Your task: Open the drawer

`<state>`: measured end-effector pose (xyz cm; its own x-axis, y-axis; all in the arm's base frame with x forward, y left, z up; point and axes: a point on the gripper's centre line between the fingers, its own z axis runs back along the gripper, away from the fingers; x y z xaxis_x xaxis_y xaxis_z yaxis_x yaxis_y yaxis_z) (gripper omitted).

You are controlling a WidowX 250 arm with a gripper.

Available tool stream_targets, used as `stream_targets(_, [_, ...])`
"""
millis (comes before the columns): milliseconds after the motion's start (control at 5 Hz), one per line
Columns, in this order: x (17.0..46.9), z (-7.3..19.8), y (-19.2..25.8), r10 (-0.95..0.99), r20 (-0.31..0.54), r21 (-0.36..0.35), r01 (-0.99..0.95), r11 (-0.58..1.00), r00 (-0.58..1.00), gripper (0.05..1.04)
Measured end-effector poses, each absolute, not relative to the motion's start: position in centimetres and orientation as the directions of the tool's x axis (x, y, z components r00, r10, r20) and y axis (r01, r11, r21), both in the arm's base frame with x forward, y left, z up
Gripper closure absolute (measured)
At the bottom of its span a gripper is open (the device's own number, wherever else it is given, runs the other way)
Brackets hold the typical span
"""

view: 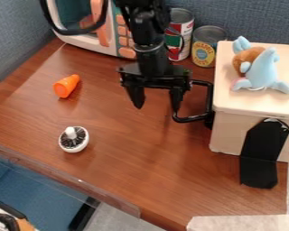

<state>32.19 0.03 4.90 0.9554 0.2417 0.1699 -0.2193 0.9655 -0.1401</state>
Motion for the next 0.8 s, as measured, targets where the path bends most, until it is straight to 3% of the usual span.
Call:
stream_targets(400, [35.7,3.5,-0.1,0.285,0.198,-0.198,-0.246,0.949,0.938,0.083])
stream_targets(600, [36.3,2.2,0.8,0.311,0.178,-0.198,-0.276,0.94,0.933,0.128])
stream_targets(800, [36.1,2.1,1.0,0.316,0.163,-0.193,-0.284,0.939,0.935,0.408])
